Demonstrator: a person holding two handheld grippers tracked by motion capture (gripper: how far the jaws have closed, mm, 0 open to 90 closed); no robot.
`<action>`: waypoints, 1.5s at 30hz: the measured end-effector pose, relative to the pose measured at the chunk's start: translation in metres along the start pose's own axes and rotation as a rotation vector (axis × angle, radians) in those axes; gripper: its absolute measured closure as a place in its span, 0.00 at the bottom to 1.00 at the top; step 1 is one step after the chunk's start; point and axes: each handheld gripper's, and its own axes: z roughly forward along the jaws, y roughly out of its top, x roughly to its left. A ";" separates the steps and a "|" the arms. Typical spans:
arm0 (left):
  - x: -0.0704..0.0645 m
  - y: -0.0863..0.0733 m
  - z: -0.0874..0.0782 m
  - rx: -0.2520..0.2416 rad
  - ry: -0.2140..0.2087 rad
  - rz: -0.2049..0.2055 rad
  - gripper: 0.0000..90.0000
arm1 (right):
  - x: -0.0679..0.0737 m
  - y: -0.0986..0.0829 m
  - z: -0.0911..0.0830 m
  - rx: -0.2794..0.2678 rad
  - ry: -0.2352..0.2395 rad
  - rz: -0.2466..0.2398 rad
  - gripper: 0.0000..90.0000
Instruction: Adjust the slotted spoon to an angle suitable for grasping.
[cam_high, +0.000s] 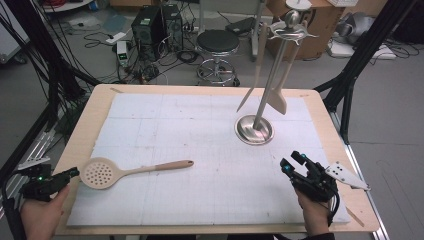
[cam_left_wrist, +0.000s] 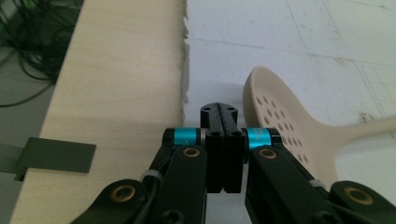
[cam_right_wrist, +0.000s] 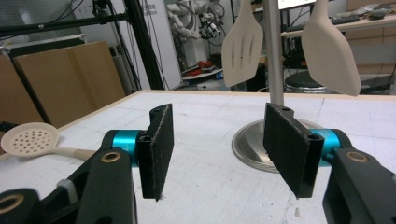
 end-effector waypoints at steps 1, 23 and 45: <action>-0.002 0.001 0.001 0.010 -0.005 0.007 1.00 | 0.000 0.000 0.000 -0.002 -0.003 0.001 0.48; -0.098 0.005 0.030 0.059 -0.183 0.155 1.00 | -0.002 0.000 -0.001 -0.004 -0.003 0.003 0.48; -0.175 -0.005 0.046 0.089 -0.379 0.262 1.00 | -0.003 -0.003 -0.001 0.005 -0.006 0.003 0.48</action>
